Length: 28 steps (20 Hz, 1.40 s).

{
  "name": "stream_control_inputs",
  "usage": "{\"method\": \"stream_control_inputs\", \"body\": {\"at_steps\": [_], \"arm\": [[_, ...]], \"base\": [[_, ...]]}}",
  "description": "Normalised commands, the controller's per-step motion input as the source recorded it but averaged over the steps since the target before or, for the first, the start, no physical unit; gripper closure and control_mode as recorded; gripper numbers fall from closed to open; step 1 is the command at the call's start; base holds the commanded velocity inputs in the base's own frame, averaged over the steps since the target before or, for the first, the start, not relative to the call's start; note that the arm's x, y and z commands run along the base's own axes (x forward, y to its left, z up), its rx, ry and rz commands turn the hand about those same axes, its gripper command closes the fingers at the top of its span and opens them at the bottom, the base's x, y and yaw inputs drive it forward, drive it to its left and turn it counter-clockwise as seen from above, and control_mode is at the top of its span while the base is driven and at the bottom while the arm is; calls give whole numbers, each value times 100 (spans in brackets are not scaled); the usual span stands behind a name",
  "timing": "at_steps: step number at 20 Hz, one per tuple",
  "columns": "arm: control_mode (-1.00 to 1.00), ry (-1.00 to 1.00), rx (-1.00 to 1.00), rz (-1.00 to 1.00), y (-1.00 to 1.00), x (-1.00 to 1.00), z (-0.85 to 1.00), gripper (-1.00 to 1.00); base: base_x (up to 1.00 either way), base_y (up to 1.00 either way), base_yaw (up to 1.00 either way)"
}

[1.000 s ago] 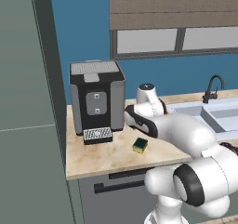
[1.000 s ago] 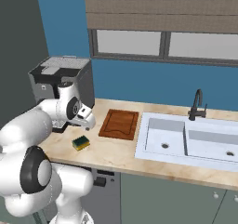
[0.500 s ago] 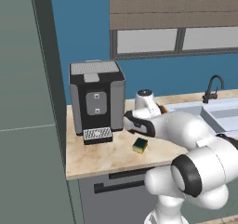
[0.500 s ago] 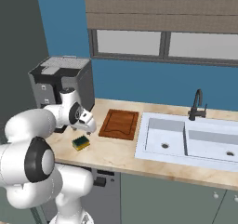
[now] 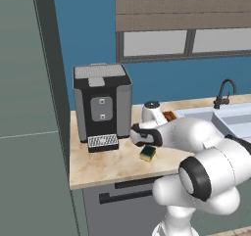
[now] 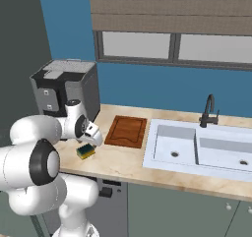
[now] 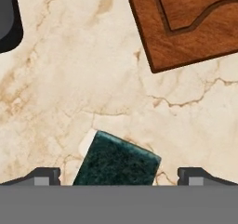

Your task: Pick up the sponge from the counter and clean the cutting board by briefly scrubbing or pressing down on the cutting board. Once finished, release the sponge.

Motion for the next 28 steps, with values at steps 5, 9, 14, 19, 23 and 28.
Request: {"method": "stream_control_inputs", "body": {"at_steps": [5,9,14,19,23,28], "arm": [[-100,0,0,0,5,0,-19,-100],[-100,2,0,0,17,0,-13,-100],[-100,0,0,0,14,0,-3,-100],[-100,0,0,0,5,0,-12,-100],[-100,0,0,0,0,-1,-14,-100],[-100,0,0,0,0,-14,-15,-100]], "base": [[0,0,0],[0,0,0],[0,0,0],[0,0,0],[0,0,0],[0,0,0]]}}
